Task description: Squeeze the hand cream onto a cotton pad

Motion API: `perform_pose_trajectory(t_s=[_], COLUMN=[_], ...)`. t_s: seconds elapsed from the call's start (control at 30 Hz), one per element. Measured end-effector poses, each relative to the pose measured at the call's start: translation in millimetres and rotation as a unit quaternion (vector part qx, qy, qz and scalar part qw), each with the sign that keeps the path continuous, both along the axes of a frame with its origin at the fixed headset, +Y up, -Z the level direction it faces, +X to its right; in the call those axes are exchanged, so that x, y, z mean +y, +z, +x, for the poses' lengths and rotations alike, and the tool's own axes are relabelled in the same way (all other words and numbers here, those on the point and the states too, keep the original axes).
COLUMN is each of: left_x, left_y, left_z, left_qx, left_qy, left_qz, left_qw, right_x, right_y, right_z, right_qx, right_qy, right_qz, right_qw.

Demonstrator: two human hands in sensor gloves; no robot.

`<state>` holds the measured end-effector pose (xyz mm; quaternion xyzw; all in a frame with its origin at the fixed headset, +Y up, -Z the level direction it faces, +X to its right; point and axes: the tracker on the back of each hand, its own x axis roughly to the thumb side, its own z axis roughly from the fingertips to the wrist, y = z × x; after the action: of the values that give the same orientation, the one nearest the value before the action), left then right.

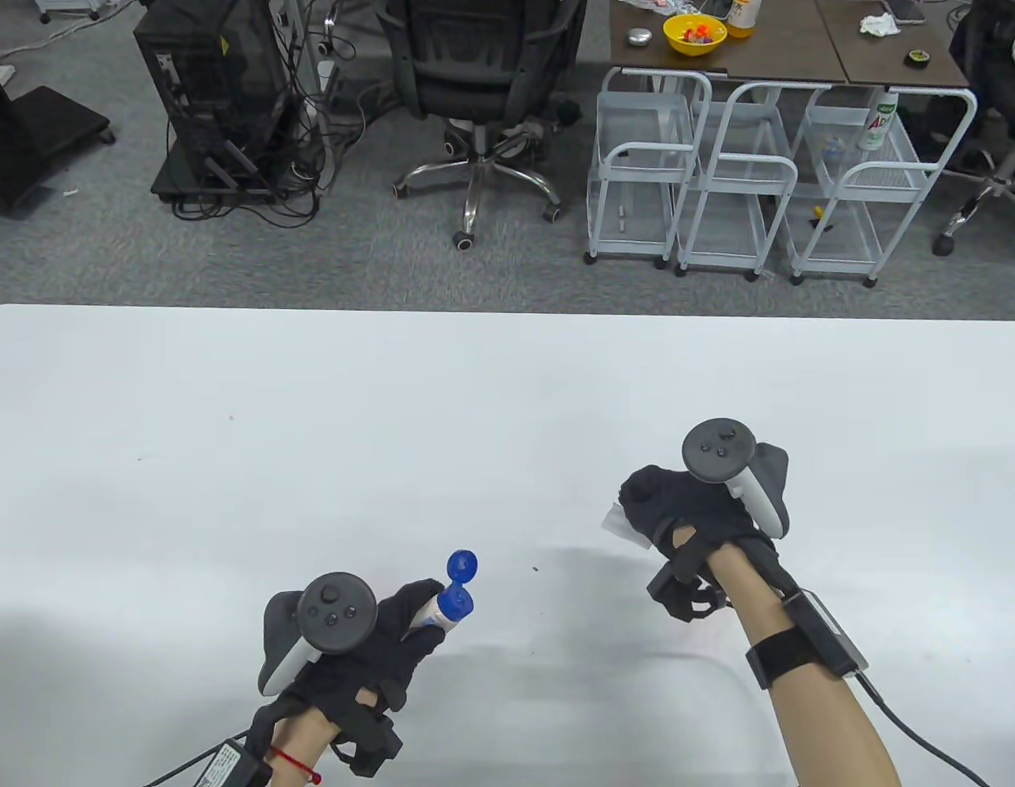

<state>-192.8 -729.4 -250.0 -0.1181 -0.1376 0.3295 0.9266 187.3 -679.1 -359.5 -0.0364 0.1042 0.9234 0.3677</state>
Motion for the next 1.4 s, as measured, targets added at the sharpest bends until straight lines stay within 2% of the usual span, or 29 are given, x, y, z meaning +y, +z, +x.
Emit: perform_pose_trajectory(t_s=[0.23,0.37,0.43,0.5,0.67,0.77,1.07,1.23,1.4], left_x=[2,8,10,10,5,4,3,-4,-1], left_y=[9,17,22,25,29,31,37,31,32], left_z=[10,18,21,24,35,40,52,53,53], left_qx=[-0.046,-0.055,-0.050,-0.035,-0.054,-0.054,-0.048,-0.042,-0.031], left_qy=[0.046,0.046,0.005,-0.022,-0.056,-0.091,-0.157,-0.148,-0.163], left_qz=[0.004,0.039,0.076,0.096,0.097,0.116,0.153,0.118,0.131], left_qw=[0.998,0.997,0.996,0.995,0.992,0.988,0.975,0.981,0.977], right_x=[4,-11,-26,-35,-55,-63,-69,-69,-71], right_y=[64,94,108,114,122,124,127,126,126], right_z=[-23,-35,-42,-49,-62,-67,-74,-77,-79], right_qx=[0.002,-0.026,-0.060,-0.069,-0.066,-0.066,-0.046,-0.031,-0.029], right_qy=[-0.130,-0.203,-0.253,-0.266,-0.201,-0.228,-0.237,-0.217,-0.247], right_qz=[0.041,0.027,0.014,-0.016,-0.019,-0.048,-0.047,-0.015,-0.026], right_qw=[0.991,0.979,0.965,0.961,0.977,0.970,0.969,0.976,0.968])
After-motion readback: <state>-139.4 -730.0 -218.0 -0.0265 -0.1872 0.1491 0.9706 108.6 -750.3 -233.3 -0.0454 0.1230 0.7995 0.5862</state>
